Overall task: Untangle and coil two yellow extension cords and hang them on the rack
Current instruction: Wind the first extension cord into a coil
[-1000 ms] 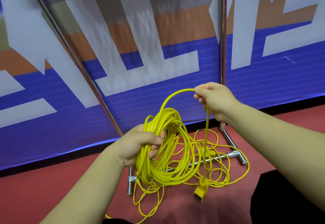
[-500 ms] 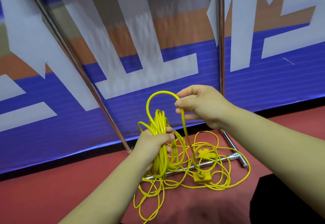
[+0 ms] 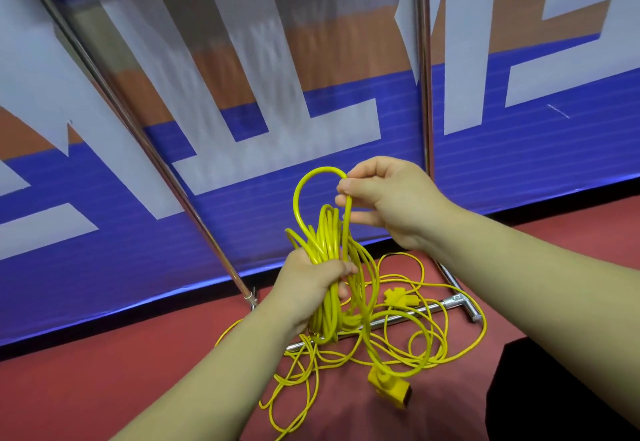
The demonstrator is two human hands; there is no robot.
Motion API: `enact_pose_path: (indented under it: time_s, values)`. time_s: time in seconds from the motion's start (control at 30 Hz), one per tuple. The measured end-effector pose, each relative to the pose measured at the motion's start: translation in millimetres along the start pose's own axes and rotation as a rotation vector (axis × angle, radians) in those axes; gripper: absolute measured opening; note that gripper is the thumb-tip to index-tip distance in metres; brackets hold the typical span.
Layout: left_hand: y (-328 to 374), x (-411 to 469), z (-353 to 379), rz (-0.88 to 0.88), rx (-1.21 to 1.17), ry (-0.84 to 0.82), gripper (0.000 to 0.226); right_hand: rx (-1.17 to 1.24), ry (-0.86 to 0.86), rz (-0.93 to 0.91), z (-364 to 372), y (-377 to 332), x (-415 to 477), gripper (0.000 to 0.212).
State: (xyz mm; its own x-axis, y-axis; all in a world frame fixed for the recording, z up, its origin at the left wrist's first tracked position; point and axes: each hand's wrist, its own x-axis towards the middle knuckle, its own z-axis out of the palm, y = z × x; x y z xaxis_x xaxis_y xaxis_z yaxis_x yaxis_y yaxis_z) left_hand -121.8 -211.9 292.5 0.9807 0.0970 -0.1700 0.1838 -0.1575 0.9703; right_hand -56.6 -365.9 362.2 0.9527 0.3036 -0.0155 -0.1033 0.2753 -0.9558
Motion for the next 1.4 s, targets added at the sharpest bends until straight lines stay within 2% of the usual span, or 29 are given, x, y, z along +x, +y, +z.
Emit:
enact_pose_path:
  time_s: [0.07, 0.2, 0.27, 0.37, 0.43, 0.5, 0.6, 0.67, 0.73, 0.83, 0.93, 1.03, 1.1, 1.2, 1.27, 1.33, 1.4]
  values:
    - [3, 1, -3, 0.008, 0.005, 0.036, 0.009, 0.025, -0.004, -0.011, -6, -1, 1, 0.012]
    - [14, 2, -17, 0.057, -0.100, 0.078, 0.012, -0.094, -0.002, 0.033, -23, 6, 8, 0.016]
    - [22, 0, -26, 0.091, -0.189, 0.086, 0.011, -0.309, -0.119, 0.081, -34, 16, 14, 0.021]
    - [34, -8, -39, 0.165, -0.262, 0.090, 0.011, -0.656, -0.464, 0.233, -51, 39, 17, 0.043]
    - [42, -14, -44, 0.209, -0.310, 0.100, 0.017, -0.847, -0.620, 0.335, -54, 54, 14, 0.054]
    - [48, -18, -48, 0.238, -0.379, 0.111, 0.018, -0.994, -0.679, 0.372, -52, 68, 12, 0.061]
    - [50, -20, -53, 0.265, -0.450, 0.173, 0.023, -1.059, -0.685, 0.388, -46, 85, 14, 0.068]
    - [49, -20, -57, 0.256, -0.473, 0.222, 0.023, -1.018, -0.683, 0.390, -43, 91, 13, 0.070]
    - [48, -22, -64, 0.241, -0.529, 0.255, 0.021, -0.879, -0.686, 0.430, -40, 99, 12, 0.062]
    - [46, -22, -78, 0.225, -0.620, 0.261, 0.018, -0.709, -0.721, 0.480, -29, 110, 6, 0.037]
    - [42, -22, -90, 0.220, -0.612, 0.271, 0.018, -0.668, -0.674, 0.350, -5, 108, 1, 0.008]
    - [35, -23, -97, 0.218, -0.550, 0.313, 0.021, -0.517, -0.523, 0.305, 10, 97, 6, 0.022]
    - [32, -23, -104, 0.189, -0.551, 0.337, 0.028, -0.498, -0.465, 0.291, 13, 92, 8, 0.027]
    - [29, -23, -111, 0.124, -0.532, 0.343, 0.013, -0.498, -0.459, 0.267, 17, 82, 5, 0.028]
    - [24, -22, -112, 0.101, -0.490, 0.339, 0.019, -0.437, -0.457, 0.243, 22, 71, 3, 0.029]
    - [20, -22, -108, 0.079, -0.406, 0.346, 0.010, -0.360, -0.429, 0.231, 27, 58, 1, 0.029]
    - [16, -22, -101, 0.030, -0.338, 0.348, 0.011, -0.261, -0.385, 0.240, 29, 46, -1, 0.029]
